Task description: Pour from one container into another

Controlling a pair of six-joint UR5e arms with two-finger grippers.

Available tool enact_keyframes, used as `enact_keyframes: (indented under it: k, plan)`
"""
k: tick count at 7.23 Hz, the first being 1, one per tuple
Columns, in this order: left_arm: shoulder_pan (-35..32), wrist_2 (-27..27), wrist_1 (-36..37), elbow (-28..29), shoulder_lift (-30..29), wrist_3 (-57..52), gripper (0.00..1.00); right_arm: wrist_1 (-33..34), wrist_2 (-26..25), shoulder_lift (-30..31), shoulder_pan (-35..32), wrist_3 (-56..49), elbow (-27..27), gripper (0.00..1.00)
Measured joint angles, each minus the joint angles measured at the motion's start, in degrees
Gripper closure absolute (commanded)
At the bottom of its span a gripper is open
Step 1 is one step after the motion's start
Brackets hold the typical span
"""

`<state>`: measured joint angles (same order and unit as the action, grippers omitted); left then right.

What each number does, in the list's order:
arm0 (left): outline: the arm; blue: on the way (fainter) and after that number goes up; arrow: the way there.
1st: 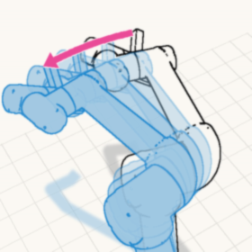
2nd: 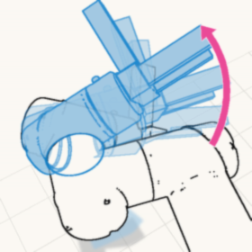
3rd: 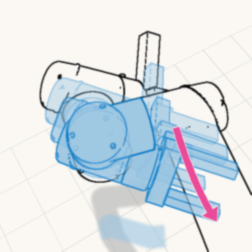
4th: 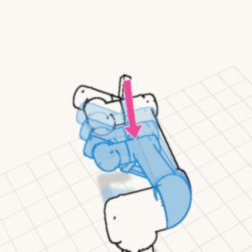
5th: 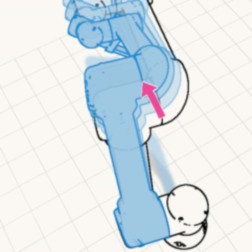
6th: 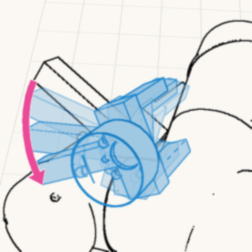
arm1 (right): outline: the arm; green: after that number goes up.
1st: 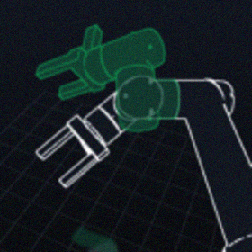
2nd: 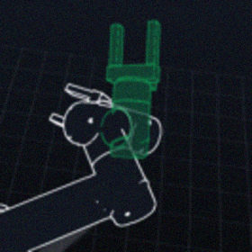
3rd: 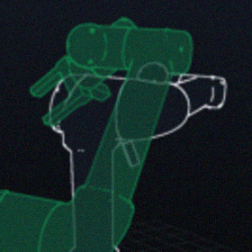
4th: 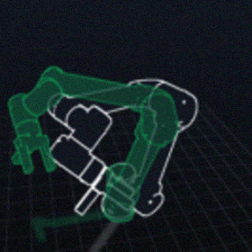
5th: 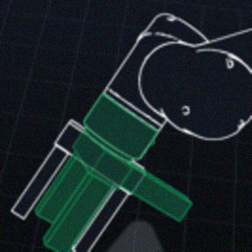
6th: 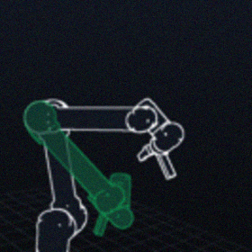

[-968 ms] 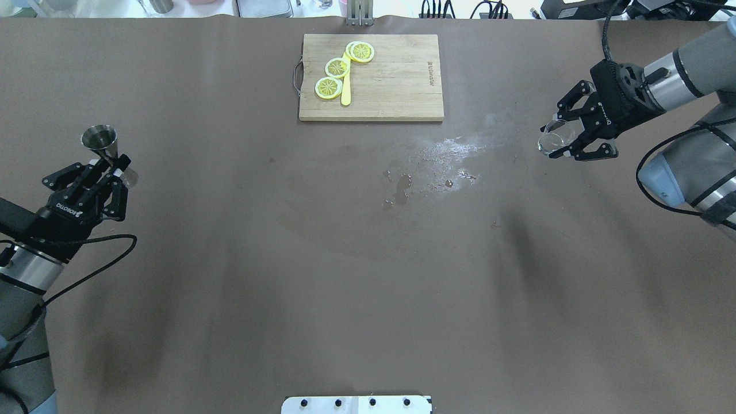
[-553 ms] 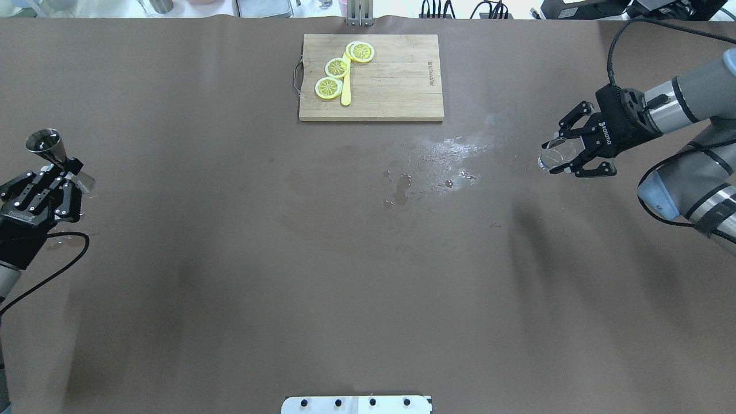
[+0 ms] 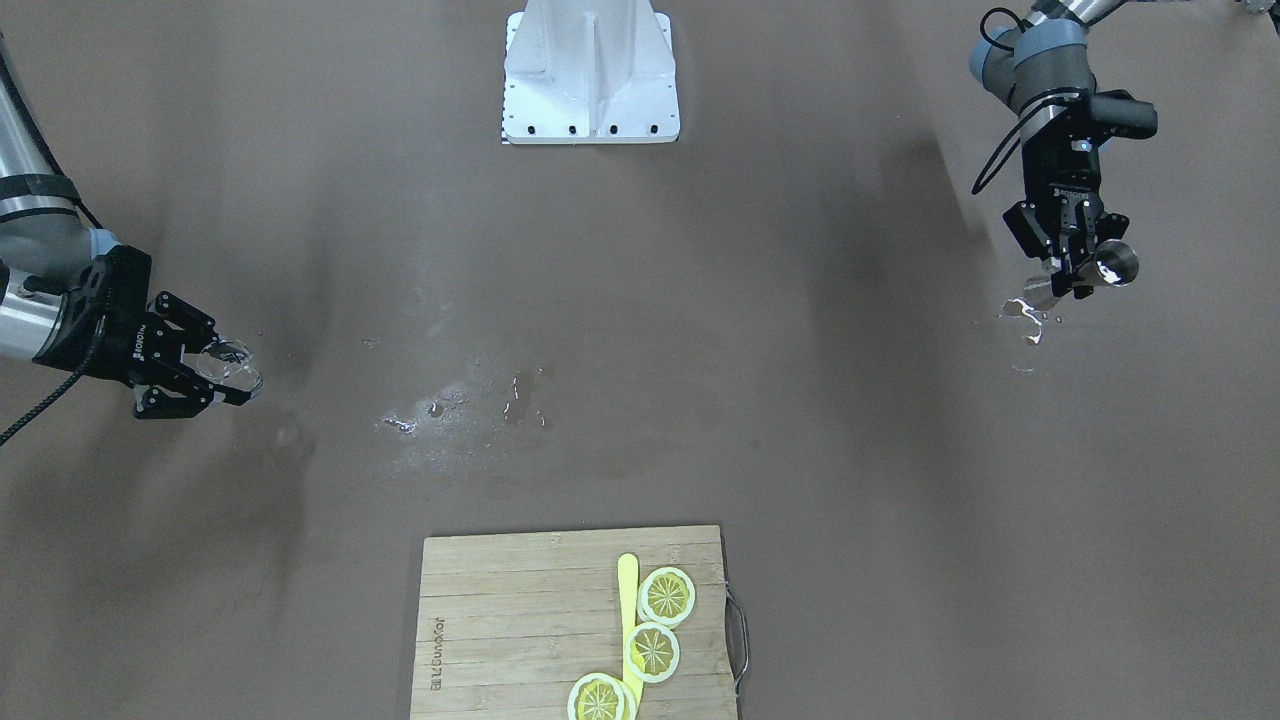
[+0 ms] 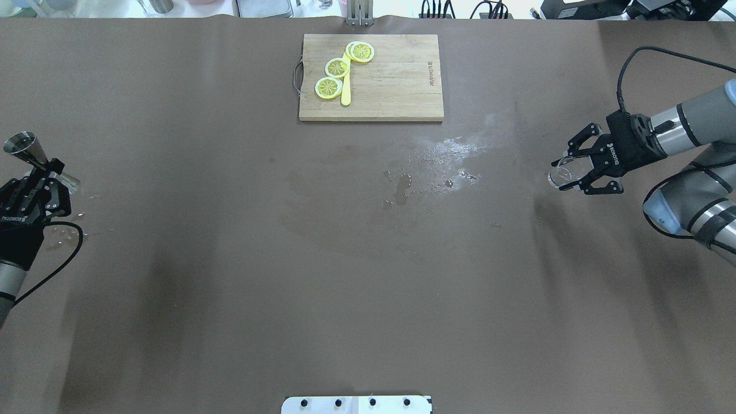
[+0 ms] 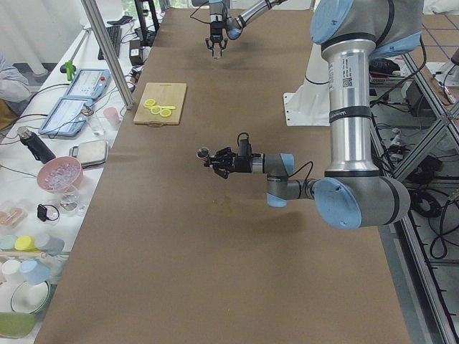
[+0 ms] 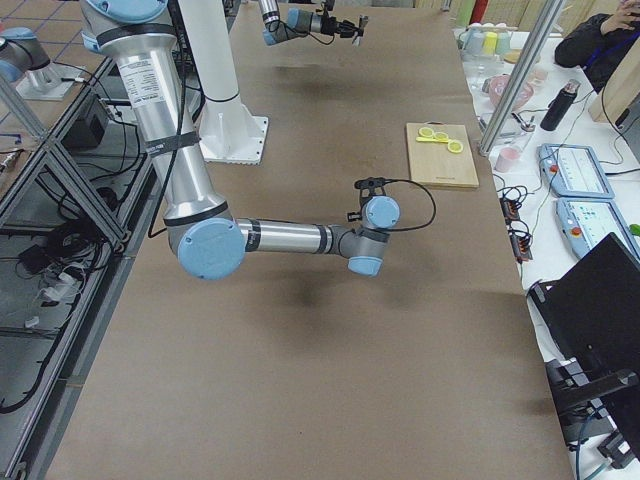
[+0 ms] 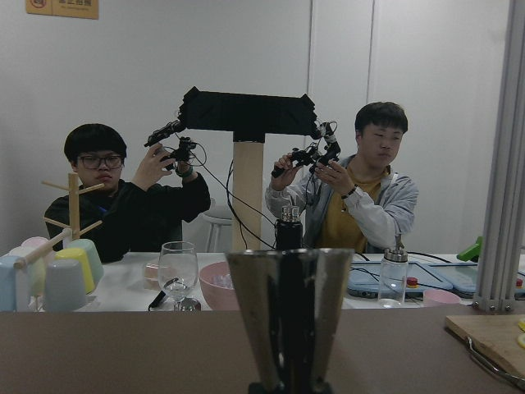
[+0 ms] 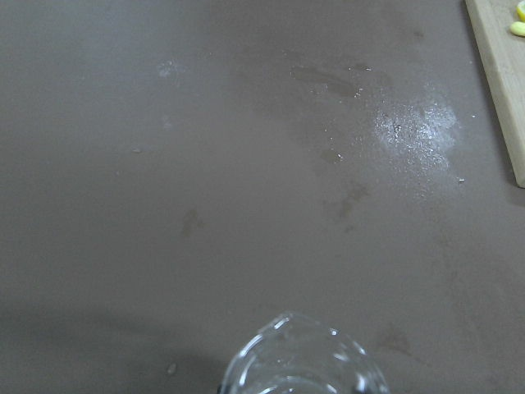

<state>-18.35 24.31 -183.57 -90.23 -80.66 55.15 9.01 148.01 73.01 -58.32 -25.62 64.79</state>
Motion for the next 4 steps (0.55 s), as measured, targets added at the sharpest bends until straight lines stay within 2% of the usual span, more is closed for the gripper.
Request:
enact_keyframes:
  k: [2, 3, 4]
  plan:
    - [1.21, -6.17, 16.11, -0.11, 1.09, 19.85, 1.00, -2.17, -0.08, 0.08, 0.04, 0.19, -1.89, 1.00]
    - [1.34, -6.01, 23.65, -0.35, 1.41, 26.10, 1.00, -3.40, -0.09, 0.14, 0.08, 0.21, -2.58, 1.00]
    - [1.35, -3.39, 29.26, -0.86, 1.57, 28.69, 1.00, -5.69, -0.11, 0.17, 0.14, 0.22, -3.98, 1.00]
